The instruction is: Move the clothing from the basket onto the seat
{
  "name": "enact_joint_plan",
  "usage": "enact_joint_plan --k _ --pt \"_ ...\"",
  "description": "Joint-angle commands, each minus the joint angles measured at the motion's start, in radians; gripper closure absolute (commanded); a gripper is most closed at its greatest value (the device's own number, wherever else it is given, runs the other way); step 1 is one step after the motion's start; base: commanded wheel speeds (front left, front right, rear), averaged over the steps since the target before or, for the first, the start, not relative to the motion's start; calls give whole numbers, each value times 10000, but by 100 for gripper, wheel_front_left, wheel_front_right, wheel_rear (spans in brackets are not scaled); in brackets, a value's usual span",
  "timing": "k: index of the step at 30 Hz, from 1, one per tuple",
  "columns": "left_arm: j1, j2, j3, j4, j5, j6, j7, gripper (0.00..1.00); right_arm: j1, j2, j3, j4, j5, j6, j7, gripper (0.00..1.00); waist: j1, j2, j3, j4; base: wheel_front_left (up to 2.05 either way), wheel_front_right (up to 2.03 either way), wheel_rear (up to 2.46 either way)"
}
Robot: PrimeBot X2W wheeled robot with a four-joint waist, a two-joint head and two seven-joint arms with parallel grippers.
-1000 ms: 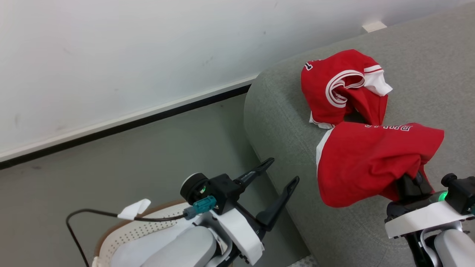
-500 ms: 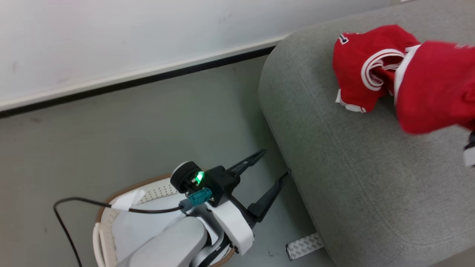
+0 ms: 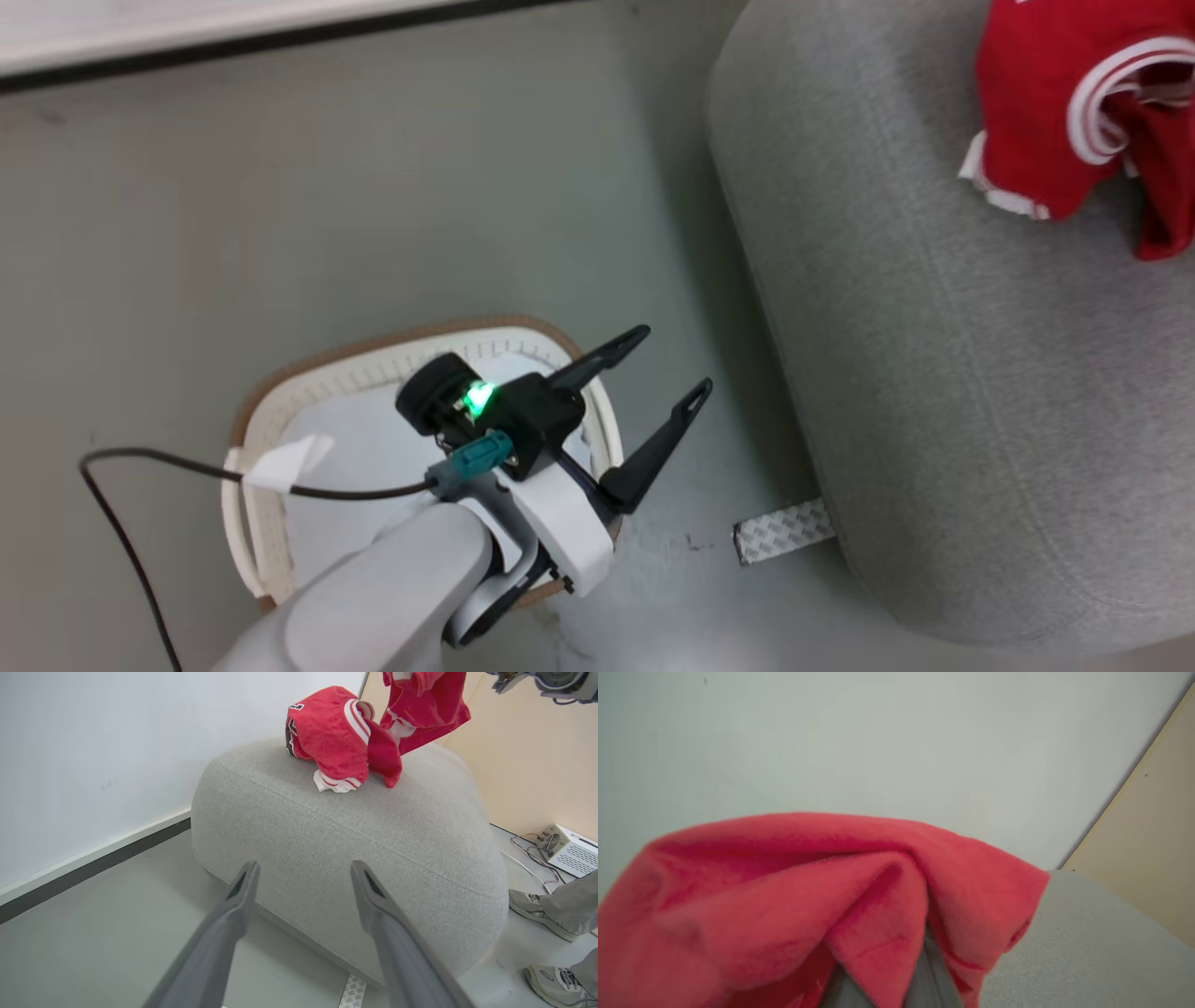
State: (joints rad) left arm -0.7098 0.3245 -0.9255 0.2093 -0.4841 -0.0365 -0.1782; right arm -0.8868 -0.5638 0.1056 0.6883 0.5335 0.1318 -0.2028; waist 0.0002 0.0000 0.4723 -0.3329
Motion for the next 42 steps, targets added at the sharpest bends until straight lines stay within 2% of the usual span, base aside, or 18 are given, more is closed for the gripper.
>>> enact_joint_plan --k 1,5,10,17,19,21,22,23,34,42 --pt "-156 117 37 -101 180 30 30 0 -370 -120 103 440 -75 -23 99 100 -2 0 561 247 0 0 0" --pt "-330 205 45 -231 198 64 95 0 -957 -270 446 1506 -48 -23 428 100 -2 0 1027 398 0 0 0" --pt "-461 258 40 -286 219 75 129 0 -1233 -147 1252 2457 315 -23 1382 100 -2 0 1327 510 0 0 0" --pt "-461 325 35 -190 142 99 55 0 -1191 -223 2374 2766 1395 -23 2986 100 -2 0 1335 516 0 0 0" --pt "-425 308 28 -148 95 112 27 0 -1115 -291 2660 2692 1695 -23 3298 86 -2 0 1250 497 0 0 0" --pt "-376 284 18 -105 49 115 -2 0 -1060 -394 2881 2624 1925 -23 3428 63 -2 0 1143 476 0 0 0" --pt "-350 276 9 -74 22 114 -27 0 -1022 -395 3000 2588 2037 -23 3462 45 -2 0 1075 464 0 0 0" --pt "-325 268 2 -47 -3 109 -24 0 -985 -415 3106 2558 2167 -23 3499 1 -2 0 1005 453 0 0 0" --pt "75 110 80 432 -247 200 -411 0 -524 -838 4435 2028 3213 -23 4321 0 -2 0 -276 480 0 0 0" --pt "678 113 706 699 -665 593 -770 0 -321 -1432 5404 816 3499 -23 4337 0 -2 0 -1803 774 0 0 0"
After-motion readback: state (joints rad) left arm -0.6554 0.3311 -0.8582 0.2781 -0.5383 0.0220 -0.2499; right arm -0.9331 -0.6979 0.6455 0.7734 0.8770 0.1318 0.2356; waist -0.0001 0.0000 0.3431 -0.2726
